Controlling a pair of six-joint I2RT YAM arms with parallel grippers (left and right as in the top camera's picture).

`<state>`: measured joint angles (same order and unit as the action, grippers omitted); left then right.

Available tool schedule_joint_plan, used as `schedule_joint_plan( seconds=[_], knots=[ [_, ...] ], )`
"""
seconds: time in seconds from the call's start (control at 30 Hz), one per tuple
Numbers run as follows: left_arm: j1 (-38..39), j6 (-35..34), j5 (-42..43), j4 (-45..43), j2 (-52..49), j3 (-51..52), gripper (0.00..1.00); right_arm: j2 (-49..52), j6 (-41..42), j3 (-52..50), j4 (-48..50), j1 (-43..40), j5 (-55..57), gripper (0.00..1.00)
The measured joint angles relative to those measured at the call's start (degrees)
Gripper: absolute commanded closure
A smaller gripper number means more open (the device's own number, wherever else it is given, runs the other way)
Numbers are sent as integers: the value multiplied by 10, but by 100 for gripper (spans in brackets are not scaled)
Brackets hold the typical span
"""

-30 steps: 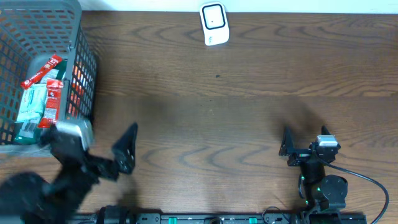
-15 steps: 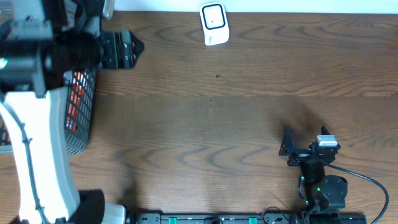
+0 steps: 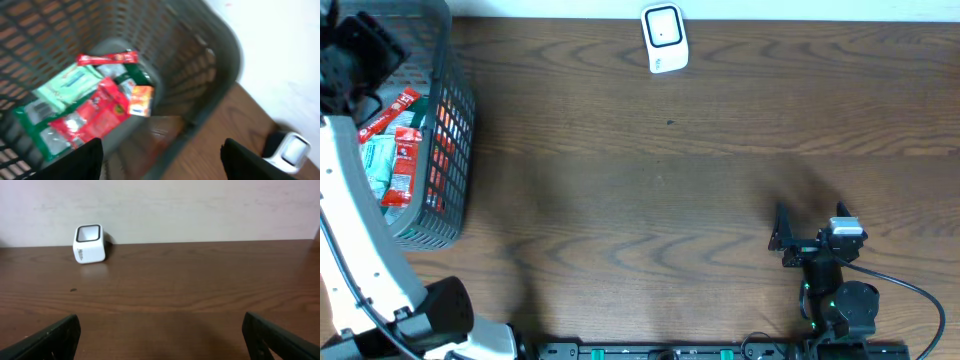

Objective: Scan the item barcode
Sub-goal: 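Reach the left gripper into the grey basket toward the orange packet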

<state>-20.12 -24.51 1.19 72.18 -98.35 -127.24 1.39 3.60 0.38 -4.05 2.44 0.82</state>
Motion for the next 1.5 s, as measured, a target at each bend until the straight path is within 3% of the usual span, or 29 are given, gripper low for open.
schedule_joint_plan(
  seconds=[0.27,0.77,0.97,1.5],
  knots=[
    [-52,-10,-22,19,-99,0,18,0,0,0,0,0,0,1],
    [-33,5,-11,-19,-245,0,17,0,0,0,0,0,0,1],
    [-33,36,35,-44,-248,0,17,0,0,0,0,0,0,1],
    [-23,81,47,-105,-250,45,16,0,0,0,0,0,0,1]
  ],
)
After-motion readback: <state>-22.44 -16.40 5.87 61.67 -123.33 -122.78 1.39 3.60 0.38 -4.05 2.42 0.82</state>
